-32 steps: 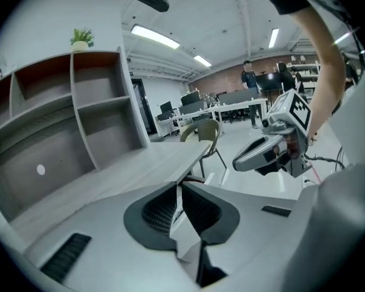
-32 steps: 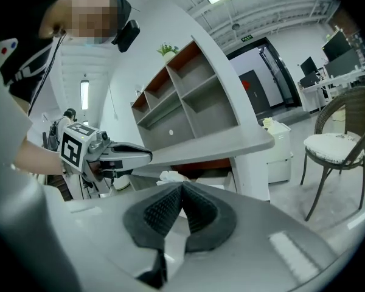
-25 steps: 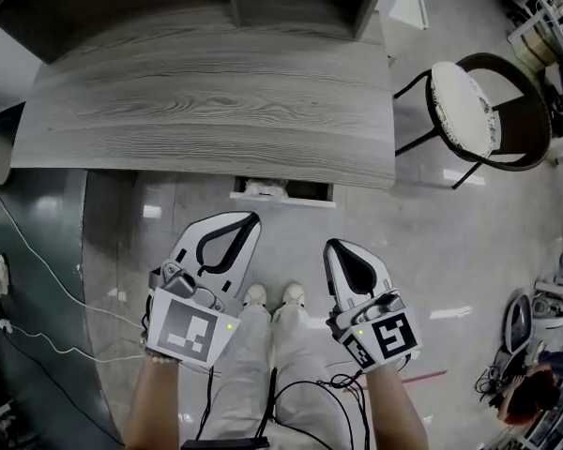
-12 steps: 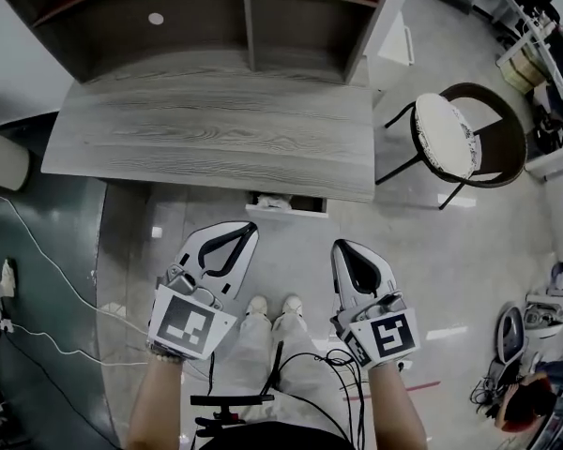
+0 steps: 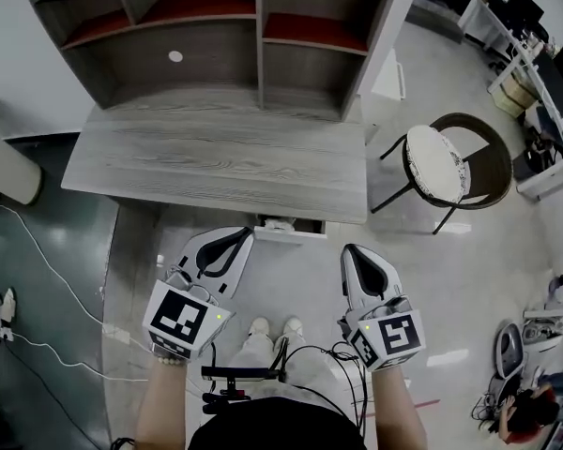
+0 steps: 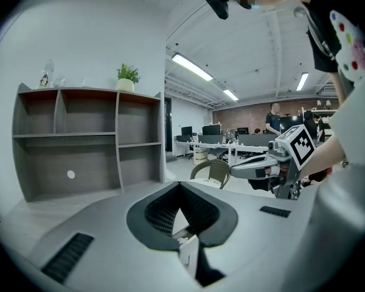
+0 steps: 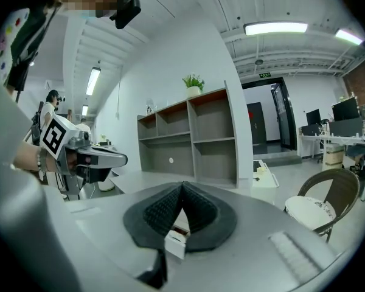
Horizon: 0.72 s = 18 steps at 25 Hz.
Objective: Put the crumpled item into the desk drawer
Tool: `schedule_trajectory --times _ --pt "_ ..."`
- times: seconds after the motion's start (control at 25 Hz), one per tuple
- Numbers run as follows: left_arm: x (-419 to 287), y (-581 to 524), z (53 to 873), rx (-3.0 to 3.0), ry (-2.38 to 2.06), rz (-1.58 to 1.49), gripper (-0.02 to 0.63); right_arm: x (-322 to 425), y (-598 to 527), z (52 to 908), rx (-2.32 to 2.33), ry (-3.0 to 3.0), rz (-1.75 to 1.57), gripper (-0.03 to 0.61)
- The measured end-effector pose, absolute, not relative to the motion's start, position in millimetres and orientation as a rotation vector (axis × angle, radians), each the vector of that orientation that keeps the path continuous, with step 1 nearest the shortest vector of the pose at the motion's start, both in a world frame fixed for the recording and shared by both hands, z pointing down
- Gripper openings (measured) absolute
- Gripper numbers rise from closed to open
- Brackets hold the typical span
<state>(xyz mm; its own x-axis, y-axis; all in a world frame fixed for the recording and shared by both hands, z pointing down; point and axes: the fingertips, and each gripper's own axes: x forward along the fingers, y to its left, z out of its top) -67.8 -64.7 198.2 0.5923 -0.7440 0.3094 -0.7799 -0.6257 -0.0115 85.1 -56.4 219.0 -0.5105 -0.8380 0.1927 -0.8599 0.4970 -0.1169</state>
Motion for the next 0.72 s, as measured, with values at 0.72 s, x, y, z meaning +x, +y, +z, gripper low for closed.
schedule_trajectory --times 0.72 --pt "-80.4 -47.1 180.1 2.677 -1.316 0.512 0.006 81.0 -53.4 186.6 1.489 -2.633 0.302 0.009"
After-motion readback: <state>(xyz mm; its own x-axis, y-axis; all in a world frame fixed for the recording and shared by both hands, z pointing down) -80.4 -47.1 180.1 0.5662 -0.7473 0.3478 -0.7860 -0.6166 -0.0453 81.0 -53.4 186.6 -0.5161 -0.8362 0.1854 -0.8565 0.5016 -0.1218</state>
